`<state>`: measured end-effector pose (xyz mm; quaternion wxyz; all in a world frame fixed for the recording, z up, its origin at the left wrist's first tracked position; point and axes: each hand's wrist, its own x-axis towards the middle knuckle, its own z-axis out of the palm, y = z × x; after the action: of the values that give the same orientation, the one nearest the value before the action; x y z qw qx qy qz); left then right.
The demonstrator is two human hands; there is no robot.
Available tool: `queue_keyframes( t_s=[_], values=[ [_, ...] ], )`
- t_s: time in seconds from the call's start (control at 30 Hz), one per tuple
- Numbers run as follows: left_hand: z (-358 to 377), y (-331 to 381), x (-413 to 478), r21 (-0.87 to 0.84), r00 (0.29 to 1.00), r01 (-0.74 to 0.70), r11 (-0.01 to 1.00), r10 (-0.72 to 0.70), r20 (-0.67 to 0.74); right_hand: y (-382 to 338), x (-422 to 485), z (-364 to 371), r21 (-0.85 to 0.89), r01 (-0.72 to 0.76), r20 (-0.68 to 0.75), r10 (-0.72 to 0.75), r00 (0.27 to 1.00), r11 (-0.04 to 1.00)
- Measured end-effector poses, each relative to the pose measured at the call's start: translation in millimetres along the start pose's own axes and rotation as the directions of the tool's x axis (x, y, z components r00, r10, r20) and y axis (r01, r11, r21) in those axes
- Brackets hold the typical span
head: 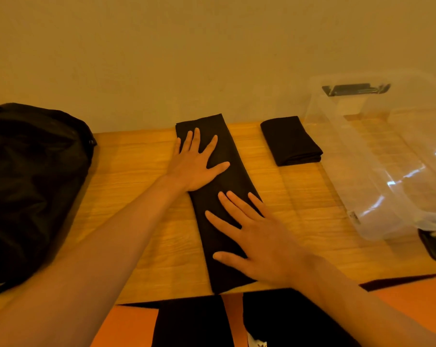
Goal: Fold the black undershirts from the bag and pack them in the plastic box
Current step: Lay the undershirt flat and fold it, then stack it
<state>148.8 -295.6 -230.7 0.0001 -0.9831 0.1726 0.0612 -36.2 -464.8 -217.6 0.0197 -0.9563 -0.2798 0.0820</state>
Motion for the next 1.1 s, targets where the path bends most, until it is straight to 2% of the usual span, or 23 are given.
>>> queue_keyframes(
  t_s=[0.27,0.5,0.73,0.83,0.93,1.03,1.1],
  values=[
    [-2.5,-1.3,13.1,0.026,0.986,-0.166,0.986,0.166,0.003,-38.0,4.9,13.1,0.111,-0.147,-0.102,0.159,0.982,0.983],
    [-8.5,-21.4,37.5,-0.042,0.998,-0.014,0.999,0.017,0.056,-38.9,-0.2,16.5,0.127,-0.112,-0.122,0.128,0.984,0.985],
    [-14.2,-21.8,31.8,-0.091,1.000,0.000,0.996,0.000,0.002,-36.6,-3.0,16.0,0.130,-0.119,-0.124,0.135,0.983,0.984],
    [-25.6,-16.0,-5.4,-0.146,0.989,-0.119,0.982,0.104,-0.107,-34.6,-8.4,11.1,0.207,-0.084,-0.163,0.119,0.979,0.975],
    [-34.1,-10.9,-75.1,-0.214,0.943,-0.325,0.921,0.298,-0.150,-24.2,-26.7,7.0,0.258,-0.025,-0.305,0.106,0.946,0.966],
    [-26.2,-7.5,-166.1,-0.263,0.865,-0.501,0.824,0.464,-0.192,-8.8,-56.2,9.6,0.231,0.050,-0.386,0.045,0.921,0.972],
    [-6.3,-8.1,-212.8,-0.233,0.813,-0.580,0.780,0.538,-0.222,-1.4,-73.1,17.3,0.152,0.092,-0.365,-0.031,0.931,0.984]
  ],
)
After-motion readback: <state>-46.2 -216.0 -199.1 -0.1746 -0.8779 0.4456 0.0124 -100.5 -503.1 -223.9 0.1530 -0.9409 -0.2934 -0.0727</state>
